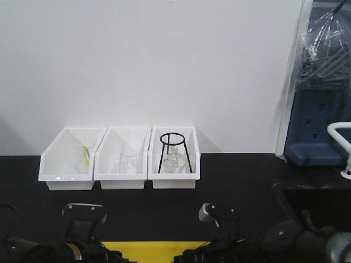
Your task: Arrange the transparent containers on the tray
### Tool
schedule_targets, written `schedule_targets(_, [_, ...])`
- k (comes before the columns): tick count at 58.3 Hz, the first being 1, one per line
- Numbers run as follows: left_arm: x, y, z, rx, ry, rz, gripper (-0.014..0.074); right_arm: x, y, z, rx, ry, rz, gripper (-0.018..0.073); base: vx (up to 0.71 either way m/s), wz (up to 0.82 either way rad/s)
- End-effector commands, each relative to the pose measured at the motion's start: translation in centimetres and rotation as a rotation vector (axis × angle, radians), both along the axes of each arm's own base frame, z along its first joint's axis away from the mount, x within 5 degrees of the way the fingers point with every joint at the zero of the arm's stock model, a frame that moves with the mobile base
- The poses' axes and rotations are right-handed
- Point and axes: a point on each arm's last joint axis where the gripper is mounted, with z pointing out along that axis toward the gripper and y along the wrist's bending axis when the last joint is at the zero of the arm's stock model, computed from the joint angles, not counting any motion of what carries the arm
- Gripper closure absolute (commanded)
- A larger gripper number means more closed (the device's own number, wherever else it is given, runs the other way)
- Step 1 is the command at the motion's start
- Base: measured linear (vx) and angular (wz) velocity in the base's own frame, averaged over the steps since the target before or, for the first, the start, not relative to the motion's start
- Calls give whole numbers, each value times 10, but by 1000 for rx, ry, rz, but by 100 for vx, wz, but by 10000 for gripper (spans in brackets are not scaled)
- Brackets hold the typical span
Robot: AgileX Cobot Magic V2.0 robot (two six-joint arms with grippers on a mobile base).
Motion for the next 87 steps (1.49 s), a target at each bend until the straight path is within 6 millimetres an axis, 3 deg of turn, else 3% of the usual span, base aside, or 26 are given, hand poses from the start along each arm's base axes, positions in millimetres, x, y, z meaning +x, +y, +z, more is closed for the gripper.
schedule_targets(1, [-3, 2, 58, -36, -264, -47, 203, -4, -5, 56, 48, -182, 27, 71, 0, 0])
schedule_targets(16, [-49, 25, 143, -32, -568, -107, 323, -43, -27, 153, 77, -549, 77, 202, 0, 0])
schedule_targets(21, [-69, 34, 166, -63, -637, -98, 380, -58, -34, 175, 76, -648, 93, 273, 0, 0])
schedule_targets(27, [-93, 46, 182, -101, -699, -84, 456, -75, -44, 199, 88, -744, 86, 387, 0, 0])
schedule_targets(33, [-116, 57, 182, -127, -759, -77, 528, -87, -50, 213, 109, -796, 73, 484, 0, 0])
schedule_targets(41, [-137, 67, 182, -164, -829, -67, 594, -96, -54, 222, 129, -822, 74, 575, 0, 0])
schedule_targets(49, [-149, 72, 186, -174, -853, -64, 605, -97, -54, 223, 131, -825, 73, 572, 0, 0])
schedule_targets(79, [-149, 73, 186, -170, -848, -65, 605, -98, -54, 222, 132, -824, 77, 572, 0, 0])
schedule_targets(87, [-163, 79, 177, -115, -893, -89, 604, -98, -54, 222, 132, -823, 77, 572, 0, 0])
